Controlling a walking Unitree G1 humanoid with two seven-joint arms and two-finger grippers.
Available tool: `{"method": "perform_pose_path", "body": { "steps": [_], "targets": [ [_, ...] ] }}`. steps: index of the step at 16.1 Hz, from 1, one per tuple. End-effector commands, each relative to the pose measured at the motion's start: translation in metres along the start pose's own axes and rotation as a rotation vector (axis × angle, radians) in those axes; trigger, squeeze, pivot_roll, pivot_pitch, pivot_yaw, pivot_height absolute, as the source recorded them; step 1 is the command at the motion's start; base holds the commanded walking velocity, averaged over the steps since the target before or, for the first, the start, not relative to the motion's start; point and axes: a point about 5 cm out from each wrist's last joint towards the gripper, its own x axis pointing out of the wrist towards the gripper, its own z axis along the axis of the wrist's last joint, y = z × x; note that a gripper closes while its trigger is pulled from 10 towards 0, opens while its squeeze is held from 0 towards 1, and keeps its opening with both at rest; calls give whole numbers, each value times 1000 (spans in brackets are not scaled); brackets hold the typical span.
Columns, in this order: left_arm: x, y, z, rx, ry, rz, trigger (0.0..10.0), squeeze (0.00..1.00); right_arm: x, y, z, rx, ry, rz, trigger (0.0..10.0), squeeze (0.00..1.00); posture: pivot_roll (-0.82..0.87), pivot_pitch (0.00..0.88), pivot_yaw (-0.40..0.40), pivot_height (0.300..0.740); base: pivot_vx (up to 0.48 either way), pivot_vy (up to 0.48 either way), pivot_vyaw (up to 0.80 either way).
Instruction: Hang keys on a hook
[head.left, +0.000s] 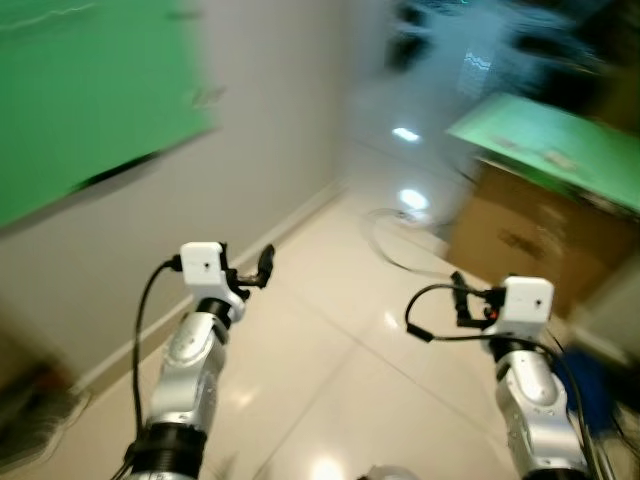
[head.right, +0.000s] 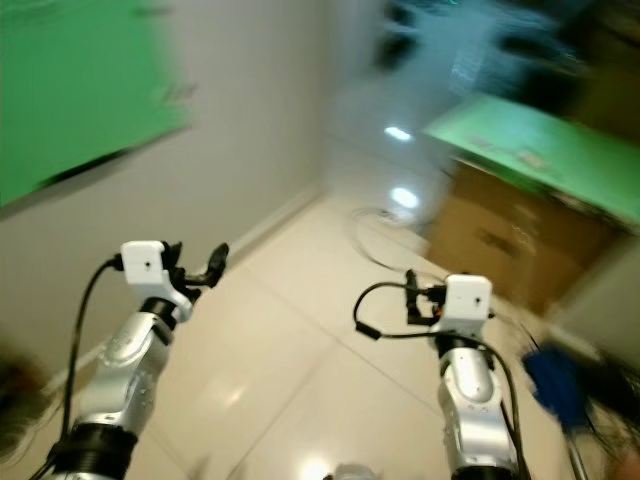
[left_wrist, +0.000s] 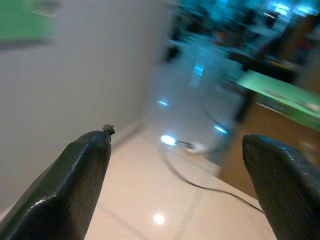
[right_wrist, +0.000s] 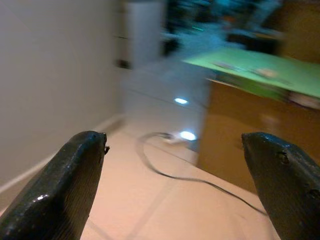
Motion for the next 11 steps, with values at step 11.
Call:
{"method": "perform_pose_path", "body": {
  "steps": [11],
  "targets": [
    [-1, -5, 1, 70, -21, -88, 10000, 0, 6, 12, -3, -19, 11, 44, 10000, 0, -173, 18, 2, 740, 349, 0, -190]
  ]
}}
